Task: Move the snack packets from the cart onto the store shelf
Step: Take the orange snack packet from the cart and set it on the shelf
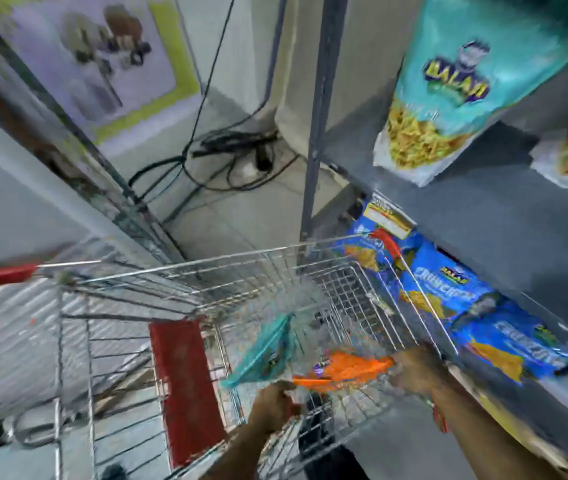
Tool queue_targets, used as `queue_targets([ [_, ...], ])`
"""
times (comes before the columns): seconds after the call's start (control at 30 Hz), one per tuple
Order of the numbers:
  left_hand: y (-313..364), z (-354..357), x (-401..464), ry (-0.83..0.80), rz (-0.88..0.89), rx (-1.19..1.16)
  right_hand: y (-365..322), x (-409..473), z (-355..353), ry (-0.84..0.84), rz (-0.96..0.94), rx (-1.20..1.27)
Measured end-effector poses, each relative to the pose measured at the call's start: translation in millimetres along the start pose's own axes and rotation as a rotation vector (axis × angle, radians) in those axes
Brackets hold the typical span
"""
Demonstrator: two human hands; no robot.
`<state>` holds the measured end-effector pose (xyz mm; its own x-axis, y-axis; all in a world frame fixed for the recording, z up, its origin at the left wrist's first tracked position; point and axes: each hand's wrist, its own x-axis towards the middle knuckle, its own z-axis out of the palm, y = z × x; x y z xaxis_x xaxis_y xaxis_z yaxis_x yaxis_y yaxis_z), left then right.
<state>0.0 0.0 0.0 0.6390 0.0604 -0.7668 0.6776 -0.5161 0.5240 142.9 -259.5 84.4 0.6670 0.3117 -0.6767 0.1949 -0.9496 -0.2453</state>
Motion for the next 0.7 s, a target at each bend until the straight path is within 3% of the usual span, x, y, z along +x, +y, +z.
queue_targets([
  [0.1,18,10,24,0.045,-0.030,-0.155,15,32,9,-0.031,-0.078,0.214],
  [0.17,34,9,27,0.080,-0.100,-0.193,21,47,14,-0.144,-0.040,0.273],
  [0.27,49,7,24,0.175,-0.131,-0.207,27,61,16,-0.147,-0.029,0.319],
  [0.47,69,2,20,0.317,-0.170,-0.322,24,66,16,0.040,0.049,0.476],
  [0.7,78,-21,13,0.424,0.106,-0.376,6,16,-6,0.303,0.014,0.638],
])
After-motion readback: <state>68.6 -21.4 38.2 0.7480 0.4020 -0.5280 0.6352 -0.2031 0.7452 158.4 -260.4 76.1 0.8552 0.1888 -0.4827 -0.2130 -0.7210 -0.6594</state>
